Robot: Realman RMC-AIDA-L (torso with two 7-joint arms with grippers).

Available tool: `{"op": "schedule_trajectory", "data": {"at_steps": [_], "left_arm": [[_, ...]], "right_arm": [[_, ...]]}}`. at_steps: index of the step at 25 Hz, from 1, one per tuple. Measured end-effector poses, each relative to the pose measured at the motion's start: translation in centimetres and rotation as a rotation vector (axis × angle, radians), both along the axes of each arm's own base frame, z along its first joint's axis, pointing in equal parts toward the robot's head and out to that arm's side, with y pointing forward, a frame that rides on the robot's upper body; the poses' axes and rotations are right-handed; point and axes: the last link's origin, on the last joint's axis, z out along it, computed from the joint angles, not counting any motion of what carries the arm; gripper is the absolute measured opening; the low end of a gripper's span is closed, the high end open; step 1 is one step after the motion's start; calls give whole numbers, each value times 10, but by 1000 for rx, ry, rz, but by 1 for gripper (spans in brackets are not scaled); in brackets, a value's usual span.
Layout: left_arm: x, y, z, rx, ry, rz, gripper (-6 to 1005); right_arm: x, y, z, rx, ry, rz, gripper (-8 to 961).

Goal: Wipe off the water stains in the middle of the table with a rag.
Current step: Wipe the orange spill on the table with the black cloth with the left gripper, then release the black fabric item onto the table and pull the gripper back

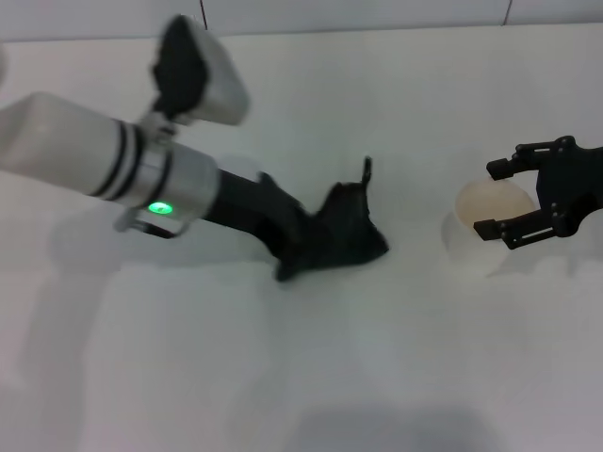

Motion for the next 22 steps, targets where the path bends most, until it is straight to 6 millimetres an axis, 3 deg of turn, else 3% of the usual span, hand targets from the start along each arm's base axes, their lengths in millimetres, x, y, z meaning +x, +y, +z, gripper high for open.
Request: {"op": "schedule_trajectory", "data": {"at_steps": [8, 17, 22], "left_arm": [[-35, -5, 46, 103, -16, 77, 94], [-54, -12, 50, 116, 14, 104, 97], [-65, -9, 65, 190, -25, 133, 135]], "right_arm": [[0, -1, -2, -2, 8, -1, 870], [1, -3, -6, -9, 30, -11, 870], [5, -5, -6, -7, 37, -25, 870]]}}
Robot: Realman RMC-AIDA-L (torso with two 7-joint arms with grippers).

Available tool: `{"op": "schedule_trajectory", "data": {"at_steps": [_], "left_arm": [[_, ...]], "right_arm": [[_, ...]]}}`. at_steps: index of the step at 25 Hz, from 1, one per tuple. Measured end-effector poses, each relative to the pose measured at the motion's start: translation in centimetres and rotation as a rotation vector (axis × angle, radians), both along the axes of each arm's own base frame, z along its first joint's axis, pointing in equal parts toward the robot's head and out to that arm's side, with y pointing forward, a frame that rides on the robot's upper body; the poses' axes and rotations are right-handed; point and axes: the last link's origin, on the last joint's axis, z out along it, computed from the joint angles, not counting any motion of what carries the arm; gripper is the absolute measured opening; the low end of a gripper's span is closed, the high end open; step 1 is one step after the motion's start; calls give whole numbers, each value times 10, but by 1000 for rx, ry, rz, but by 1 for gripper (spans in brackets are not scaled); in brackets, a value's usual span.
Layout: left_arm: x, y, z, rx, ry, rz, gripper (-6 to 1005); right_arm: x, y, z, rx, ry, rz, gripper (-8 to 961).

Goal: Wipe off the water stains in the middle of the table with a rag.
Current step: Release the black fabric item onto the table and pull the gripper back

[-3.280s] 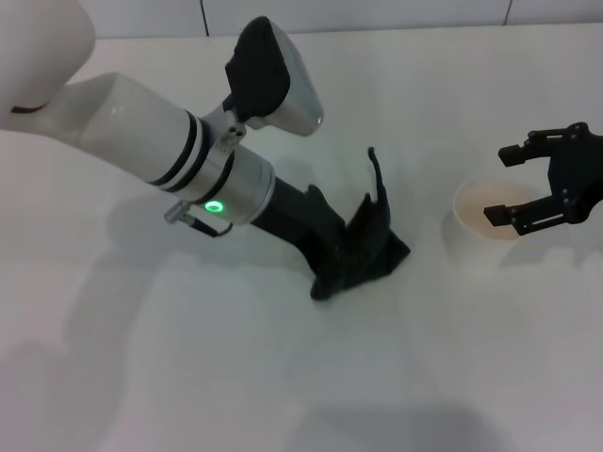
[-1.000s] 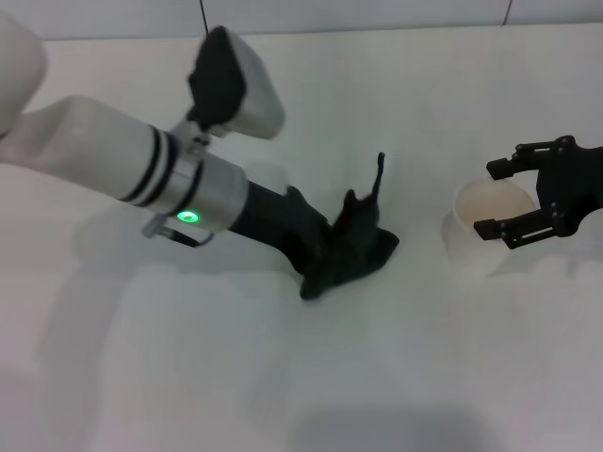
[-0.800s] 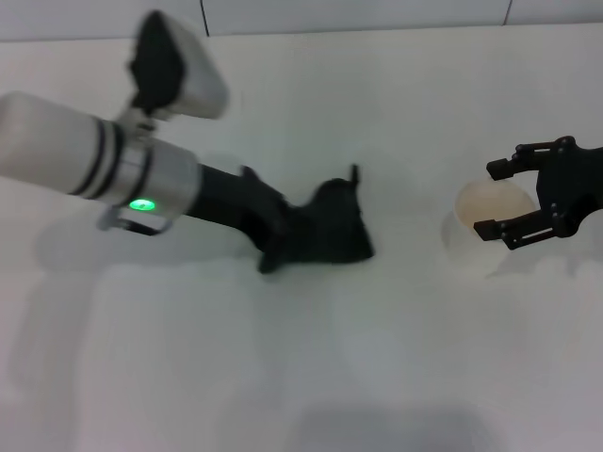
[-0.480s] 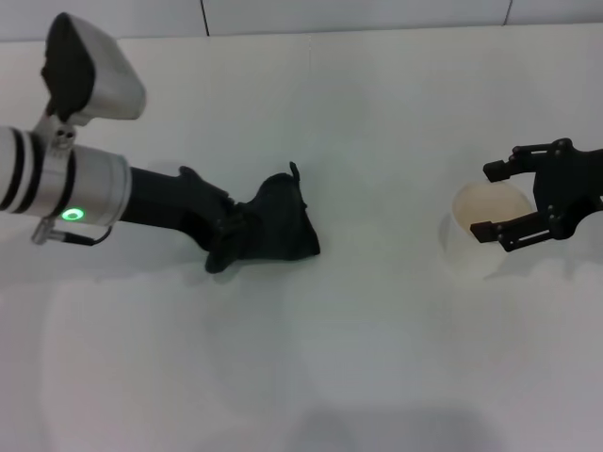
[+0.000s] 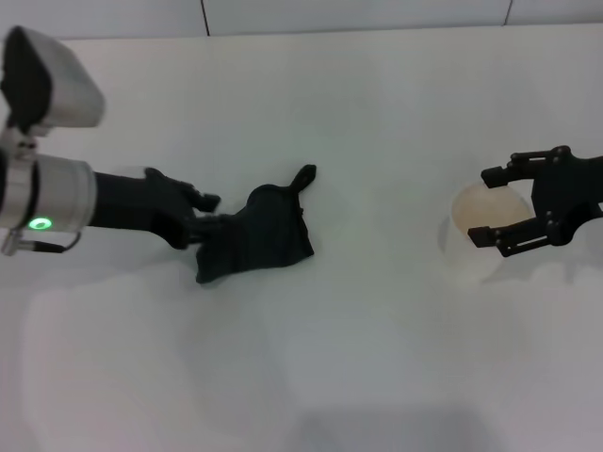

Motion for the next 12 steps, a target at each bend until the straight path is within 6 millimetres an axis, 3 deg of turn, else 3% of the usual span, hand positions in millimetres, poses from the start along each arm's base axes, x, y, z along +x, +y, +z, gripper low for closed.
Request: {"op": "schedule_trajectory", "data": {"at_steps": [4, 7, 12], "left_arm": [[-7, -6, 14, 6, -45, -27, 285], [-14, -14, 28, 17, -98, -57, 461], [-25, -28, 50, 47, -162, -127, 461]], "right_arm": [[2, -1, 0, 4, 17, -5, 870], [3, -3, 0, 10, 22, -3, 869], [3, -4, 1, 19, 41, 4, 869]]}}
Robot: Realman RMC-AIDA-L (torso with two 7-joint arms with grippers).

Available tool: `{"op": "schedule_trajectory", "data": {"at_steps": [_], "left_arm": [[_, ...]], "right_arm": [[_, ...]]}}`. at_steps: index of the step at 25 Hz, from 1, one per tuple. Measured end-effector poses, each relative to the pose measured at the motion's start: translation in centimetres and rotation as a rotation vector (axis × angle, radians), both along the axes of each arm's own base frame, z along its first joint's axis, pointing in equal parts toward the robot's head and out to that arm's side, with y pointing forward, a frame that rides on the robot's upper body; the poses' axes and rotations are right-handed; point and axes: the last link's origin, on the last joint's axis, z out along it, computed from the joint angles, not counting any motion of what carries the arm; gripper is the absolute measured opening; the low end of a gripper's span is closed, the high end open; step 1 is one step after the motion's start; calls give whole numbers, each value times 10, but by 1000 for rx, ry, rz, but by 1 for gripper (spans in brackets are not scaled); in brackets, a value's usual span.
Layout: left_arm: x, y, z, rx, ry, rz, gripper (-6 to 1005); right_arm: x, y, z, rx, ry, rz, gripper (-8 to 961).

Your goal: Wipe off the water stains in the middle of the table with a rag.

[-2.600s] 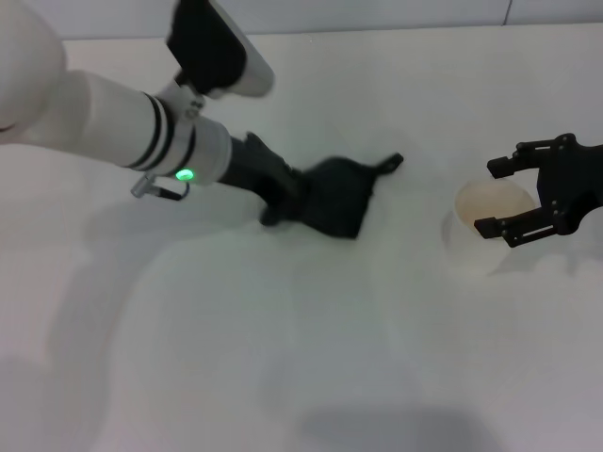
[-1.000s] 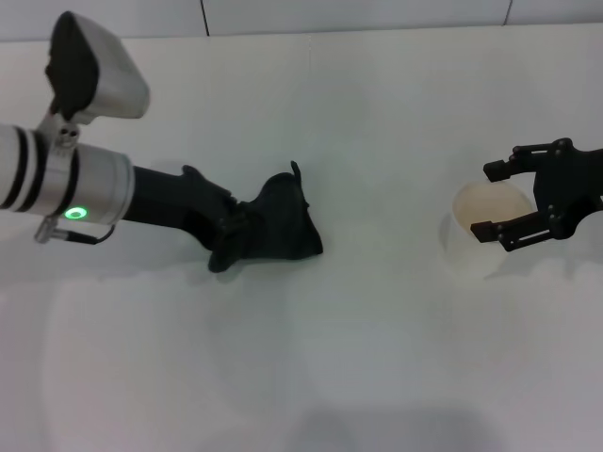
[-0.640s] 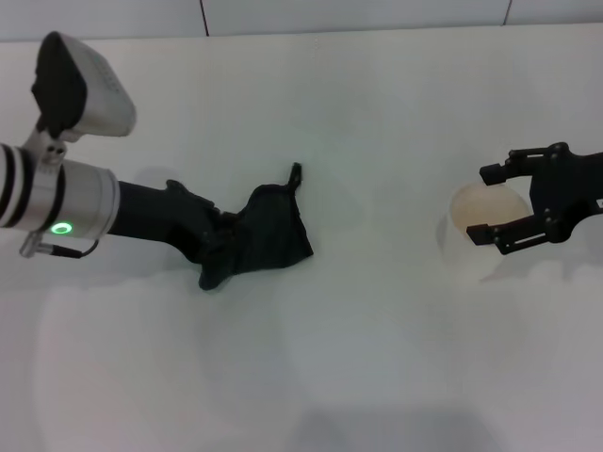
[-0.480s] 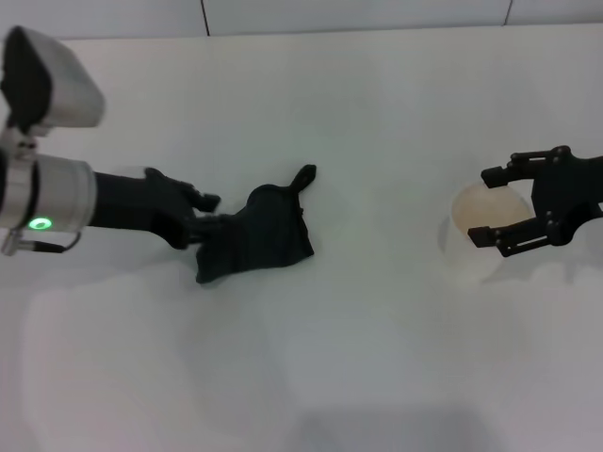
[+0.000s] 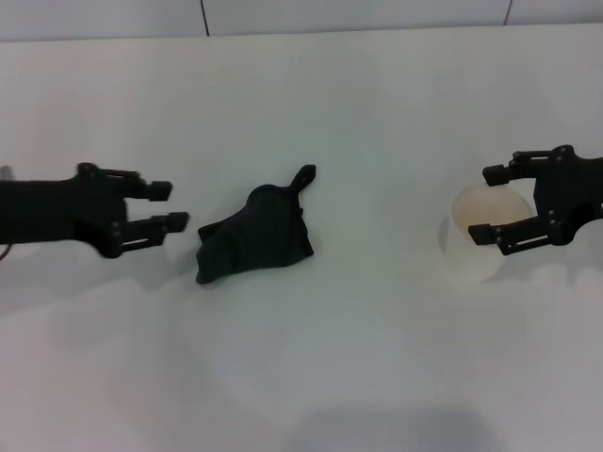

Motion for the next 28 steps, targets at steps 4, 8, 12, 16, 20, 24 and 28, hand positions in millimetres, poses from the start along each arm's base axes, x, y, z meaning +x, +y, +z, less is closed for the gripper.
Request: {"op": "schedule_trajectory", "data": {"at_steps": [4, 8, 12, 16, 20, 24, 28], "left_arm": [[-13, -14, 15, 49, -38, -38, 461], [-23, -24, 21, 65, -45, -51, 461], [-30, -36, 25, 53, -58, -70, 461], [-37, -46, 31, 50, -70, -69, 461], [-42, -54, 38, 55, -82, -80, 461], [-41, -59, 44, 37, -96, -101, 461], [-42, -60, 48, 31, -91, -103, 461]], "right_arm": [[-1, 0, 2, 8, 15, 9, 869], [-3, 0, 4, 13, 26, 21, 869], [-3, -1, 6, 17, 37, 21, 869], [-1, -4, 7, 29, 48, 27, 869], [1, -7, 11, 54, 77, 37, 870], [2, -7, 11, 57, 84, 36, 854], [3, -8, 11, 55, 80, 33, 821]]}}
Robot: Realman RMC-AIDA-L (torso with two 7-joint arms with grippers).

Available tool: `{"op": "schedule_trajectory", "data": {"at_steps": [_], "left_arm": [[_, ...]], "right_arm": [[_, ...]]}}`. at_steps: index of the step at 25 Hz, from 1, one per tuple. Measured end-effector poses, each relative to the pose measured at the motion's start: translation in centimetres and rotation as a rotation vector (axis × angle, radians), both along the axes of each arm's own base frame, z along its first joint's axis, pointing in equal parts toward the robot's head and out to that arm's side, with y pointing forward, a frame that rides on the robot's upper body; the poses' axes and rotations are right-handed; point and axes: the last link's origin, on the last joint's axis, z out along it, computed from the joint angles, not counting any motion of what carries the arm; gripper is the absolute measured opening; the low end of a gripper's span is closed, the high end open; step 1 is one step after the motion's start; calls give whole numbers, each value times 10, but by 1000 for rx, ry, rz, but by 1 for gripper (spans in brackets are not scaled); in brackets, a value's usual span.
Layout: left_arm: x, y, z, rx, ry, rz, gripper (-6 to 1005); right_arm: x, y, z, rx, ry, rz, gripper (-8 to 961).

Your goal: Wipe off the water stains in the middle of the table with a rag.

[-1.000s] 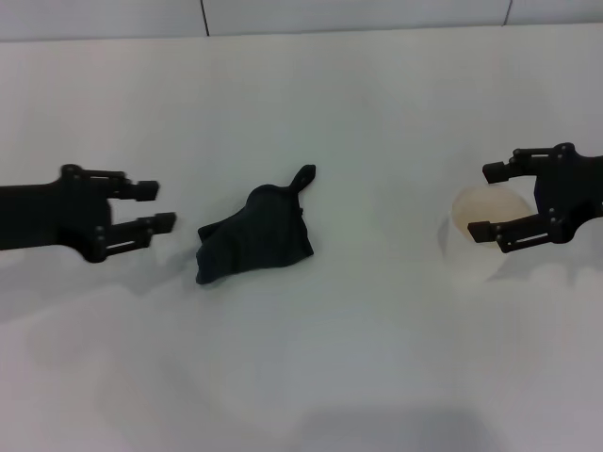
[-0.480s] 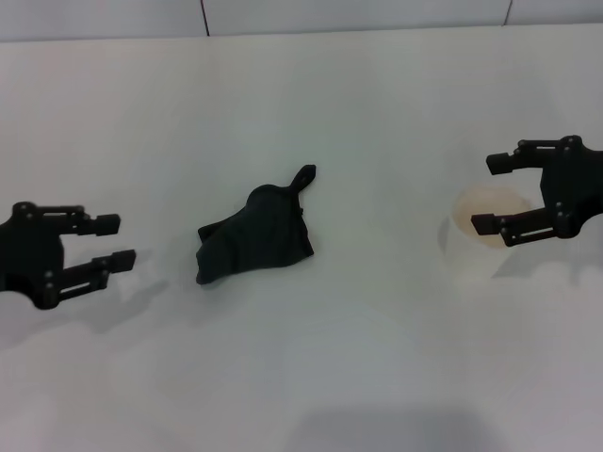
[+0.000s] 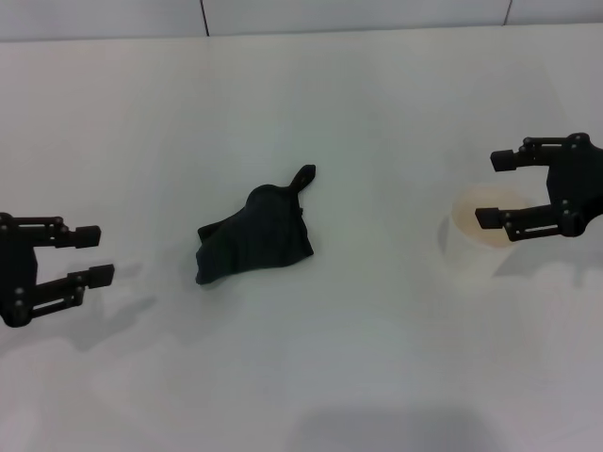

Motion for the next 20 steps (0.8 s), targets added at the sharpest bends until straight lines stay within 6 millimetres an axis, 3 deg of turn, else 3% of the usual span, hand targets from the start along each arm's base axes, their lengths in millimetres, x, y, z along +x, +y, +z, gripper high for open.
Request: {"op": "schedule_trajectory", "data": {"at_steps": [13, 20], "left_arm": [[0, 3, 0, -19, 26, 1, 461], [1, 4, 0, -20, 29, -2, 461]], "right_arm": [[3, 0, -6, -37, -31, -46, 748], [3, -1, -9, -48, -27, -49, 759]]}}
